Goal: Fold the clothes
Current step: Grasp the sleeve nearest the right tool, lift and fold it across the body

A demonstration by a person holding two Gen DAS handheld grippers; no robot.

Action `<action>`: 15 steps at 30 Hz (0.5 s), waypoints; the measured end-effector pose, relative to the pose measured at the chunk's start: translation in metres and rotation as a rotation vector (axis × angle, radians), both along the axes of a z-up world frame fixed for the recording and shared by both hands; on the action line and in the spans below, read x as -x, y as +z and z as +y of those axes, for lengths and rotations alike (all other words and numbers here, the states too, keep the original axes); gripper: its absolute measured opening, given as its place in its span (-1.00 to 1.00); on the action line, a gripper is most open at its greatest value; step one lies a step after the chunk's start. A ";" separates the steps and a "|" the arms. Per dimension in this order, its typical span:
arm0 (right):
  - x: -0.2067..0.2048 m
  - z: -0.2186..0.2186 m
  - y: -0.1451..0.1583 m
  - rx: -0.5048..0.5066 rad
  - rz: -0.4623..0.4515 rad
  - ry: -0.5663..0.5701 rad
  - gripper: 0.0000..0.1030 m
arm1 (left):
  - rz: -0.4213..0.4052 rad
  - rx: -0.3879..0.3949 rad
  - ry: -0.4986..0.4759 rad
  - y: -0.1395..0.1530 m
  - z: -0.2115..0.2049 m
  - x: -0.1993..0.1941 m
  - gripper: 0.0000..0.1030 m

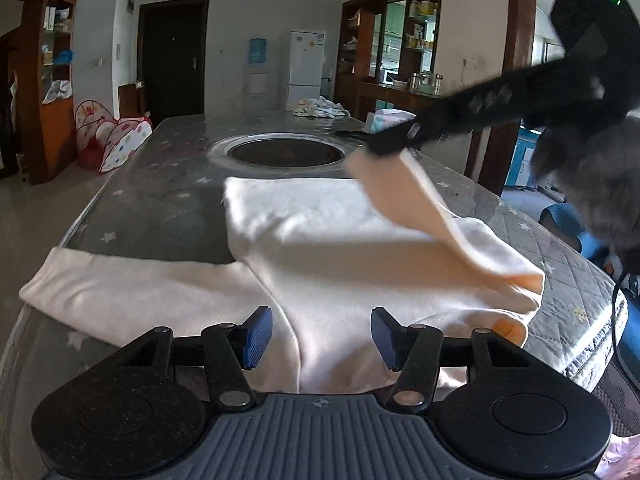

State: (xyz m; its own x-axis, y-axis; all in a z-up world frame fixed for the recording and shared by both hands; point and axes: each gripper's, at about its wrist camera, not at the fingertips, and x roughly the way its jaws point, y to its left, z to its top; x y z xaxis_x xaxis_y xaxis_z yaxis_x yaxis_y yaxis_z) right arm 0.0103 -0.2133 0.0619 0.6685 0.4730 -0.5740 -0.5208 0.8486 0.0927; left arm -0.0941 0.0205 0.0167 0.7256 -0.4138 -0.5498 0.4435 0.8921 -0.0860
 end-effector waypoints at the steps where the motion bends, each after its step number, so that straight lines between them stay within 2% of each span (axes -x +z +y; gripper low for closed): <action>1: 0.003 0.007 -0.005 0.008 0.012 0.012 -0.89 | 0.002 0.002 0.001 -0.001 0.001 0.000 0.13; 3: 0.006 0.015 -0.014 0.003 0.047 0.036 -0.88 | 0.005 0.005 0.001 -0.002 0.000 -0.001 0.14; 9: 0.009 0.003 -0.009 -0.009 0.041 0.040 -0.74 | 0.002 -0.005 -0.013 -0.002 -0.005 -0.004 0.14; 12: 0.011 -0.017 0.000 0.006 0.016 0.011 -0.72 | -0.005 -0.009 -0.021 0.000 -0.009 -0.005 0.14; 15: 0.013 -0.041 0.001 0.065 0.009 -0.020 -0.70 | -0.009 -0.012 -0.025 0.001 -0.013 -0.012 0.13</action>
State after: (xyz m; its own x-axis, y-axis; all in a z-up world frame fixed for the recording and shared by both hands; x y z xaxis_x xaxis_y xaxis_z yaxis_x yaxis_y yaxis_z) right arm -0.0025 -0.2539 0.0628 0.6721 0.4207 -0.6094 -0.5027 0.8635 0.0417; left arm -0.0824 0.0073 0.0181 0.7199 -0.4255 -0.5484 0.4666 0.8816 -0.0714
